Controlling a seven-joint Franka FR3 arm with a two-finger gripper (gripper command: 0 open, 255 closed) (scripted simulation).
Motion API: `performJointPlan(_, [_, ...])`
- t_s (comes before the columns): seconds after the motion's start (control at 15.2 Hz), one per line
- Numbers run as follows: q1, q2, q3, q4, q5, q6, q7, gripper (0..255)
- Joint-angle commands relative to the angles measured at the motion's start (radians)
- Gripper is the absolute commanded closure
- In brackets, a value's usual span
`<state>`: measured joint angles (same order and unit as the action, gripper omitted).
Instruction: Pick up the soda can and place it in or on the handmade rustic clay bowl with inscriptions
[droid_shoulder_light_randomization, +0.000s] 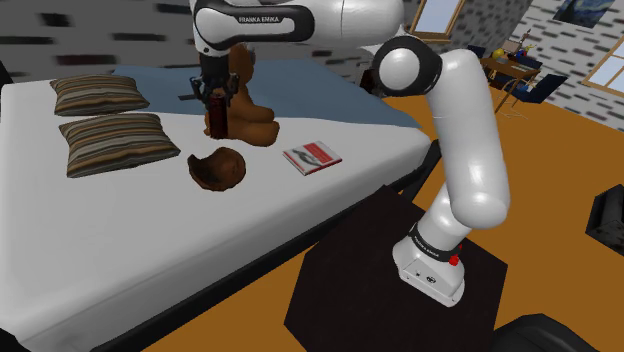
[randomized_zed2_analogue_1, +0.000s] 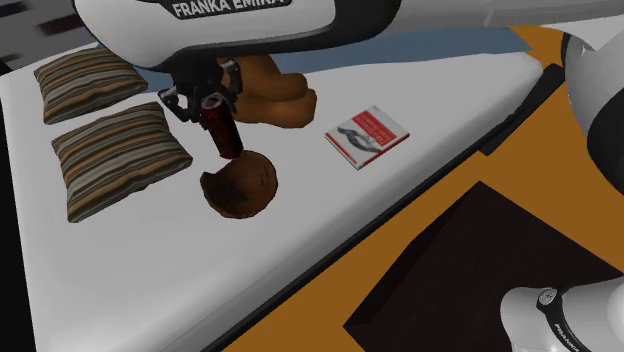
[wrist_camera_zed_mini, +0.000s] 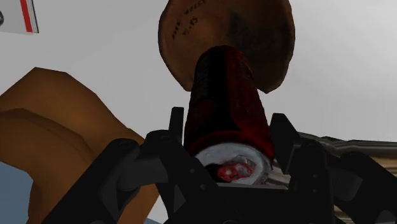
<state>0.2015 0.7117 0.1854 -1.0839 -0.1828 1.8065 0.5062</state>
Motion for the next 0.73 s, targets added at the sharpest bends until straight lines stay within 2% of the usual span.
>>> performJointPlan(0.0, [0.024, 0.058, -0.002, 0.098, -0.006, -0.042, 0.011, 255])
performJointPlan(0.66, [0.015, 0.068, -0.004, -0.02, -0.011, 0.085, 0.024, 255])
